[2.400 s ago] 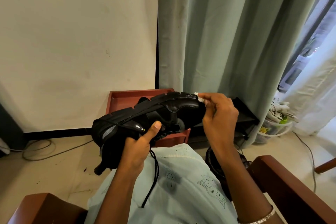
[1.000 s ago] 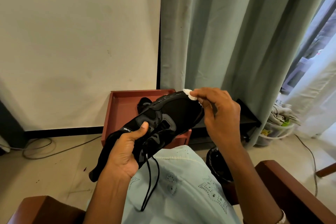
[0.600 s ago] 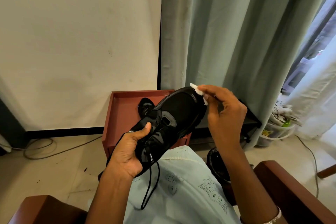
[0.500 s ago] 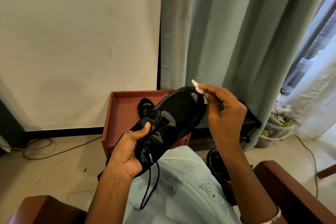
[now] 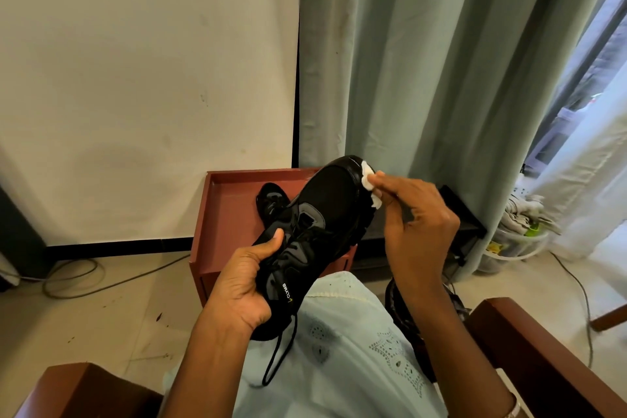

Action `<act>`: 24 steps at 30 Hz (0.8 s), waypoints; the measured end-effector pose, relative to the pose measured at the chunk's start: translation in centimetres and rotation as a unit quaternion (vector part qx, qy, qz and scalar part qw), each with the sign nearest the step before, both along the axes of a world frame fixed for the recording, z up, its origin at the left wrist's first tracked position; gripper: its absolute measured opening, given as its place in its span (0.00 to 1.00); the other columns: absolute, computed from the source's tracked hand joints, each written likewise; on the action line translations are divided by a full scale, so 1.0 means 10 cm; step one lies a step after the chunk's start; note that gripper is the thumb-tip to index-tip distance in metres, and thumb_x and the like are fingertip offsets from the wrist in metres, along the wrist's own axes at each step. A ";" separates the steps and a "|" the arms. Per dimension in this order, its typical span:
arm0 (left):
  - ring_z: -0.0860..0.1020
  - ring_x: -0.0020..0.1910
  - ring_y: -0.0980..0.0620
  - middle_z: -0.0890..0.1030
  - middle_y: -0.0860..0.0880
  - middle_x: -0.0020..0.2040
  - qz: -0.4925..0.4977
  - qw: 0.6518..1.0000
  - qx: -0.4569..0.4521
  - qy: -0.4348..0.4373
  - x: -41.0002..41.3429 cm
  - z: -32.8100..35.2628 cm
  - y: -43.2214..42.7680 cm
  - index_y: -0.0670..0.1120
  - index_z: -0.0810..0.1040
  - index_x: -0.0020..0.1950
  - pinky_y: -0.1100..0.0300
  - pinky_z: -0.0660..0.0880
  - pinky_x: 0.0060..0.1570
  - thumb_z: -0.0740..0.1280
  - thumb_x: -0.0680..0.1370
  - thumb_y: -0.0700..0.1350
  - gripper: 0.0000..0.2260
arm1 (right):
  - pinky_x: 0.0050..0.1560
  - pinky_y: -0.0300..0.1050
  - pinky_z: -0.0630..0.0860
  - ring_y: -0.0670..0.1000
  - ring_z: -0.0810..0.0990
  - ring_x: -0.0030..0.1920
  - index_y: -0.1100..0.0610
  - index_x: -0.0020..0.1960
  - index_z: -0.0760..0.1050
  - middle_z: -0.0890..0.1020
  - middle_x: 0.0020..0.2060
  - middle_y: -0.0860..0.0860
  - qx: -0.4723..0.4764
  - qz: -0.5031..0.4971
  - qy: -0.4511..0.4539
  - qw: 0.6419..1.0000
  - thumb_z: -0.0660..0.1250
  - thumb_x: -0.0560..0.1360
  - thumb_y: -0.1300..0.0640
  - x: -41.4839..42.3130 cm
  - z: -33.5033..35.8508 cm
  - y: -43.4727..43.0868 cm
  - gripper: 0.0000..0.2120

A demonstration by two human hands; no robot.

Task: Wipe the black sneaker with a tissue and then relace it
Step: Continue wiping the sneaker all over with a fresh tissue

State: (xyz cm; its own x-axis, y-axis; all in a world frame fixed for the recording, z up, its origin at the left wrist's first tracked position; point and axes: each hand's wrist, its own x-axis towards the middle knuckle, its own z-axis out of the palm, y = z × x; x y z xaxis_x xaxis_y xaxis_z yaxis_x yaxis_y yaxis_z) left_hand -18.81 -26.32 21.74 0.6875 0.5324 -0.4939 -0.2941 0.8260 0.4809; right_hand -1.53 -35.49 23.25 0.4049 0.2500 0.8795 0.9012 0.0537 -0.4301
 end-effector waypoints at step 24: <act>0.85 0.46 0.38 0.83 0.35 0.54 0.032 0.999 0.000 -0.039 -0.03 0.03 0.02 0.36 0.79 0.61 0.47 0.83 0.39 0.67 0.77 0.39 0.15 | 0.54 0.33 0.74 0.47 0.78 0.51 0.62 0.54 0.83 0.82 0.49 0.55 -0.005 -0.024 0.003 1.000 0.71 0.75 0.67 -0.19 -0.15 0.09 0.09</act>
State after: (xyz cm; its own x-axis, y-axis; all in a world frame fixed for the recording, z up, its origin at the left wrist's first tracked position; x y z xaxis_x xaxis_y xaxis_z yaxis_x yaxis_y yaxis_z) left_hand -19.16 -26.08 22.05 0.6880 0.5767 -0.4405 -0.3837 0.8043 0.4538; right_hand -3.44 -34.54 21.79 0.4220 0.2382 0.8747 0.9001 0.0057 -0.4357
